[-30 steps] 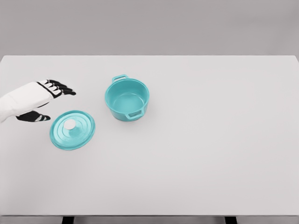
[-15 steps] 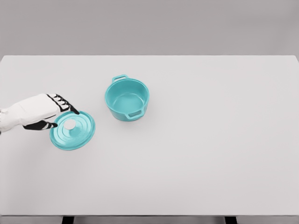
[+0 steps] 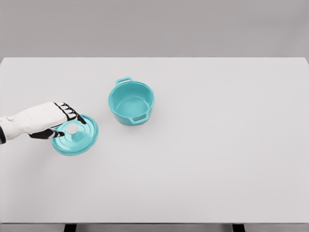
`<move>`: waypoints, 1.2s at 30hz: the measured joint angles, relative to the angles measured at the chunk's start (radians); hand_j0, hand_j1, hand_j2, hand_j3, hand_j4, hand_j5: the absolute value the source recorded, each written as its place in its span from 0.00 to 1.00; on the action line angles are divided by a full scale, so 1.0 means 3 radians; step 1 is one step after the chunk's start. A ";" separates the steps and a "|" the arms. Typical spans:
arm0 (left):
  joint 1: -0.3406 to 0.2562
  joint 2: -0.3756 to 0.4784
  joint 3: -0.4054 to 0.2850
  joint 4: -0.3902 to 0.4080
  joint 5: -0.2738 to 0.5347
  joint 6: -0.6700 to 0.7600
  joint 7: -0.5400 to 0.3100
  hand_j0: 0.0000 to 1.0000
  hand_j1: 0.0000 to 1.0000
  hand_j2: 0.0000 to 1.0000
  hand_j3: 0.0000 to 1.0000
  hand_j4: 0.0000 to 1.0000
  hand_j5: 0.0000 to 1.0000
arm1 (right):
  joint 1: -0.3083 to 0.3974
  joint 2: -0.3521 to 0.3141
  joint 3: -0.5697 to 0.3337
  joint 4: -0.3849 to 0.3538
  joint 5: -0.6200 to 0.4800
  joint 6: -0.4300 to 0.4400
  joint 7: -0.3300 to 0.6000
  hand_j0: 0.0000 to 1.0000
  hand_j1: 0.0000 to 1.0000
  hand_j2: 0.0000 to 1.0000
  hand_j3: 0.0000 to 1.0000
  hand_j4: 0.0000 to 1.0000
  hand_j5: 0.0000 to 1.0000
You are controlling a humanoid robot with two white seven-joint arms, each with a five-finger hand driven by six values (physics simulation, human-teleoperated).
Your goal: Cover the pot with left arm
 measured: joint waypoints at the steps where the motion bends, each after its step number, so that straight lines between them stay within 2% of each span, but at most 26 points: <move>1: 0.0000 -0.0001 -0.0006 0.0005 0.0004 0.0000 0.0000 0.74 0.74 0.74 0.74 0.74 0.74 | 0.0000 0.0000 0.0000 0.0000 0.0000 0.0000 0.0000 1.00 1.00 1.00 1.00 1.00 1.00; 36: -0.0005 -0.0055 -0.0088 0.0210 0.0004 0.0000 0.0000 0.74 0.74 0.74 0.74 0.74 0.74 | 0.0000 0.0000 0.0000 0.0000 0.0000 0.0000 0.0000 1.00 1.00 1.00 1.00 1.00 1.00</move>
